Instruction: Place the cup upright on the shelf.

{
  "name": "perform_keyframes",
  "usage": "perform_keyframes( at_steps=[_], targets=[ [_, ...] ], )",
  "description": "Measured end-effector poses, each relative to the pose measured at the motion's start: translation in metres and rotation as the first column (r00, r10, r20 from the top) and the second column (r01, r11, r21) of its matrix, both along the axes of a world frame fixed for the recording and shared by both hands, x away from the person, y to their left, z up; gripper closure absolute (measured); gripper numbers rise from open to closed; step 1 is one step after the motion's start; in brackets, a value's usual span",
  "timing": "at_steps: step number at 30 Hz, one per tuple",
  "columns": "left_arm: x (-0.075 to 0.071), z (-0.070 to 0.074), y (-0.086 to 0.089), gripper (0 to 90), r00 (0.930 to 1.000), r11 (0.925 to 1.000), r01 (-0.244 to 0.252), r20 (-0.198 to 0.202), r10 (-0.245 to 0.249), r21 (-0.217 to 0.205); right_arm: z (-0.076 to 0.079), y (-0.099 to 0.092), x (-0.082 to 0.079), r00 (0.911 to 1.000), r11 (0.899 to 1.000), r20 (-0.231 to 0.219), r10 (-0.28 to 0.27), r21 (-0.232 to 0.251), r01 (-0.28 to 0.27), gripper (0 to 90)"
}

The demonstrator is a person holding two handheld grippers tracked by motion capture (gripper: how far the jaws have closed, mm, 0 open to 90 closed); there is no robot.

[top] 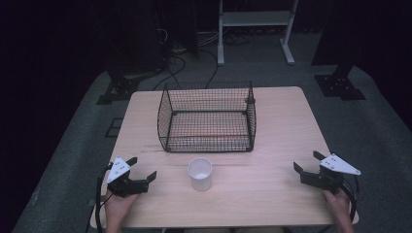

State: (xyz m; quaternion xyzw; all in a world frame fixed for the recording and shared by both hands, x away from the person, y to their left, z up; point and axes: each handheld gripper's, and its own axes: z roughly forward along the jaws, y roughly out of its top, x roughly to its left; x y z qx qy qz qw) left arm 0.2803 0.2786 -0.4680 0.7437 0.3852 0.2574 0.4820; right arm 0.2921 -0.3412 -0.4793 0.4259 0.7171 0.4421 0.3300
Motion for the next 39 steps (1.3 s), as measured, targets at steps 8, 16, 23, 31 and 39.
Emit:
perform_keyframes(
  at_steps=[8,16,23,31,39],
  targets=[
    [0.0,-0.001,-0.002,6.1,0.9999,0.9999,0.016,-0.004,-0.016,0.005,0.0,0.001,0.0,1.0,1.0,0.0,-0.002,-0.006,0.002,13.0],
    [-0.002,0.005,-0.008,6.1,0.9975,0.9976,0.069,0.015,-0.069,-0.005,0.0,0.001,0.0,1.0,1.0,0.0,0.001,-0.008,-0.001,13.1],
    [-0.002,0.007,-0.023,4.4,0.9917,0.9915,0.129,-0.005,-0.129,0.017,0.0,0.001,0.0,1.0,1.0,0.002,0.0,-0.01,0.0,13.1],
    [-0.003,0.011,-0.035,2.7,0.9836,0.9829,0.18,-0.005,-0.18,0.038,0.0,0.001,0.0,1.0,1.0,0.003,0.002,-0.011,-0.002,13.1],
    [-0.007,0.021,-0.05,2.7,0.9645,0.9628,0.264,-0.027,-0.263,0.058,0.0,0.001,0.0,1.0,1.0,0.006,0.001,-0.009,-0.001,13.1]
  ],
)
